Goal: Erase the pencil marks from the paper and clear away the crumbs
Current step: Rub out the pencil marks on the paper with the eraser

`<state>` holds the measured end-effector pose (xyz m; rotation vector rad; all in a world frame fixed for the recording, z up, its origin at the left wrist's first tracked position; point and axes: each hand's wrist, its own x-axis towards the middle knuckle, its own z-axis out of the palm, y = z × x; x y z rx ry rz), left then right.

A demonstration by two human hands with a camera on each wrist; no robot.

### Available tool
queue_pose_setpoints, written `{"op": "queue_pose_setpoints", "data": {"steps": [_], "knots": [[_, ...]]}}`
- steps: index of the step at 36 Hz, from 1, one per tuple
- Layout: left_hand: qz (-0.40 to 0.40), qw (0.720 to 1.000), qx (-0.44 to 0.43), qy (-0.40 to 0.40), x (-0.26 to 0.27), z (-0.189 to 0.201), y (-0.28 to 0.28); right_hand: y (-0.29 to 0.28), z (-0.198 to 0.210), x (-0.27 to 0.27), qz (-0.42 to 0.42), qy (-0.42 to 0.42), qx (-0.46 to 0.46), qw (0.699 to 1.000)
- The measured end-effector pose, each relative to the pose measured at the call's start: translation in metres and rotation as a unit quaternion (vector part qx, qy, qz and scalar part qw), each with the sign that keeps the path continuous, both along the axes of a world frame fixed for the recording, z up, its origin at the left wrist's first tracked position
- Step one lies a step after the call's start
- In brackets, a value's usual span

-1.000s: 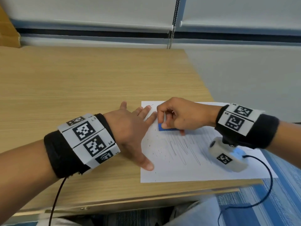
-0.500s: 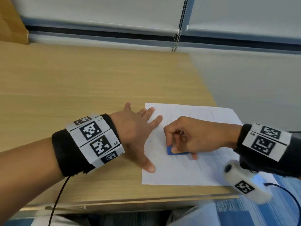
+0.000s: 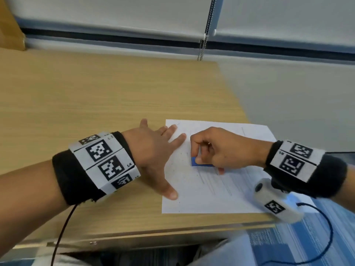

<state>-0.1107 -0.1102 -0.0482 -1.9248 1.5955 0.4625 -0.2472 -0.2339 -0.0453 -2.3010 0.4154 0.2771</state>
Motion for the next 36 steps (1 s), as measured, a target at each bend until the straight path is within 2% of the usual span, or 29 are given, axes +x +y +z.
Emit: {"op": "queue_pose_setpoints", "data": {"steps": [2, 6, 12, 17, 22, 24, 29, 32, 36], "knots": [[0.001, 1.000, 0.005, 0.001, 0.001, 0.001, 0.000, 0.001, -0.003, -0.005, 0.023, 0.008, 0.014, 1.000], [0.004, 1.000, 0.013, -0.002, -0.001, 0.001, -0.002, 0.009, -0.001, -0.017, 0.090, 0.090, 0.054, 0.990], [0.008, 1.000, 0.013, 0.003, 0.000, 0.001, -0.001, 0.005, 0.000, -0.008, 0.019, 0.009, 0.004, 1.000], [0.010, 1.000, 0.022, 0.004, -0.002, 0.004, -0.002, 0.011, 0.002, -0.019, 0.088, 0.082, 0.040, 0.992], [0.009, 1.000, 0.018, 0.002, -0.002, 0.003, -0.001, 0.009, 0.003, -0.005, 0.044, 0.038, -0.009, 0.998], [0.011, 1.000, 0.020, 0.004, -0.001, 0.003, -0.001, 0.011, 0.002, -0.008, 0.028, 0.026, 0.004, 0.999], [0.013, 1.000, 0.022, 0.009, 0.000, 0.002, -0.002, 0.019, 0.001, -0.031, 0.070, 0.061, 0.060, 0.994], [0.007, 1.000, 0.015, 0.008, 0.002, 0.001, -0.001, 0.017, -0.001, -0.041, 0.052, 0.029, -0.008, 0.998], [0.006, 1.000, 0.014, 0.010, 0.002, 0.002, -0.002, 0.015, -0.010, -0.063, -0.028, -0.026, -0.137, 0.990]]}}
